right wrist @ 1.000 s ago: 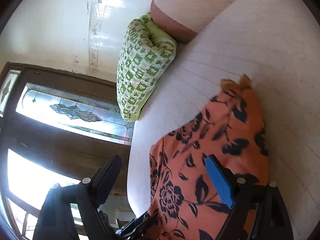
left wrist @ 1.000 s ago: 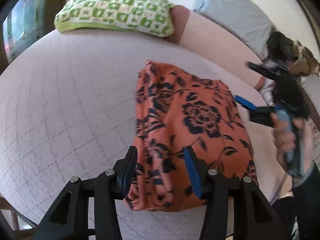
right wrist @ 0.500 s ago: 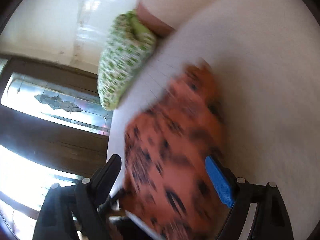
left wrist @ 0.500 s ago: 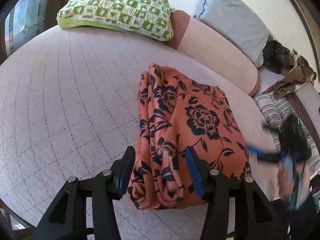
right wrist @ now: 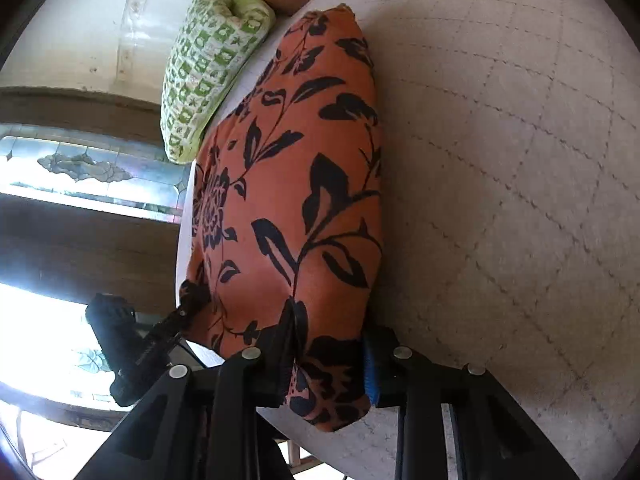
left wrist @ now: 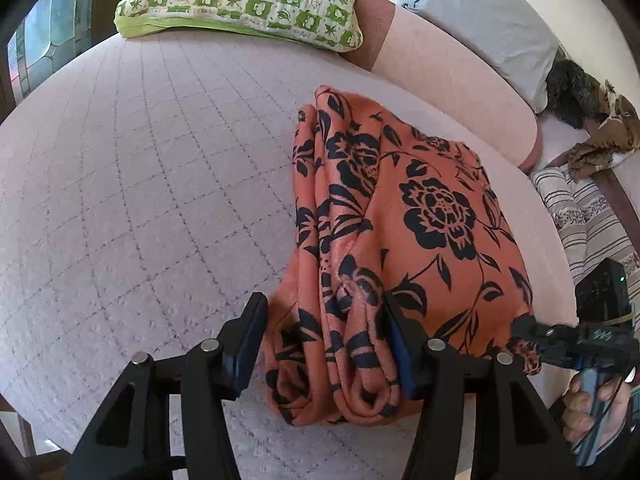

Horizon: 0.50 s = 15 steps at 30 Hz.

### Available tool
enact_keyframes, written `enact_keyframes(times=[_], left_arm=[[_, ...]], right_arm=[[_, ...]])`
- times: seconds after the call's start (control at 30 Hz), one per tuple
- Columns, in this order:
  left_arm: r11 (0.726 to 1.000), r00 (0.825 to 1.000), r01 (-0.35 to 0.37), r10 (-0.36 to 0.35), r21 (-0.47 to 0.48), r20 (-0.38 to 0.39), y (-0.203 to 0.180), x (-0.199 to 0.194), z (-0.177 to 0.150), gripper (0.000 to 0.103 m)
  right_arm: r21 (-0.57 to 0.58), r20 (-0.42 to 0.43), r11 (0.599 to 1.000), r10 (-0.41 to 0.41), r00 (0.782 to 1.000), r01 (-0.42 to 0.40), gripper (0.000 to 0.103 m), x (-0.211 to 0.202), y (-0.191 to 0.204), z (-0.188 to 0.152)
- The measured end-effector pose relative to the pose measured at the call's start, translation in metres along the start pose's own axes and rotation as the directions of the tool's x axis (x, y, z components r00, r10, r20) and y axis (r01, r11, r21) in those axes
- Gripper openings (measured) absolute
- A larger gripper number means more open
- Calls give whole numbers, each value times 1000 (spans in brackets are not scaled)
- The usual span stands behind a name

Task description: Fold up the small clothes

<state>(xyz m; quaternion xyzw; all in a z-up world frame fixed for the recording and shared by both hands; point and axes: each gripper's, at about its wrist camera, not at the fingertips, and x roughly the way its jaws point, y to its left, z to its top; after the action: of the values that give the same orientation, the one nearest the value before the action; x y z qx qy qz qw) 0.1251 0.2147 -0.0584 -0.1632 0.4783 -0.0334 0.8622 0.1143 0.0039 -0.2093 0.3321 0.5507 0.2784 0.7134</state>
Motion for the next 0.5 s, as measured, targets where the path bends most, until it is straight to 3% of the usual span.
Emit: enact_keyframes(times=[0.03,0.07,0.1,0.17,0.23,0.3,0.33,0.37,0.5], left_arm=[[1000,1000,2,-2,6,25,-1,-7,3,58],[1000,998,10,-11,16,66,-3,-17,7,58],[1000,996,17,-19,25,88,-4,-23,10,58],[998,992,32,-38,54,117,-9,-30,23,58],[997,993,27,-35,73,110,-14,-23,35,58],[998,997,37,-40,55,60,-11,-6,41,58],[999,1000,22,-22,48,11,-9,8,40,58],[998,1000,-12,13,57,-23,-6,19,37,58],[999,999,-4,5,51,-33,0,30,31,61]], right_arm=[[6,0,1000,16,1000,-16,53,-3,2,2],[10,13,998,55,998,-55,80,-11,3,4],[7,36,997,81,996,-82,87,-20,2,5],[-15,137,996,94,986,-93,89,-39,6,14],[-10,156,996,91,983,-91,89,-39,3,33],[18,112,998,62,992,-65,87,-17,-6,58],[28,97,998,51,994,-54,68,-9,-9,62],[51,76,997,48,996,-52,37,4,-14,68],[-53,114,997,-50,992,57,34,5,4,60]])
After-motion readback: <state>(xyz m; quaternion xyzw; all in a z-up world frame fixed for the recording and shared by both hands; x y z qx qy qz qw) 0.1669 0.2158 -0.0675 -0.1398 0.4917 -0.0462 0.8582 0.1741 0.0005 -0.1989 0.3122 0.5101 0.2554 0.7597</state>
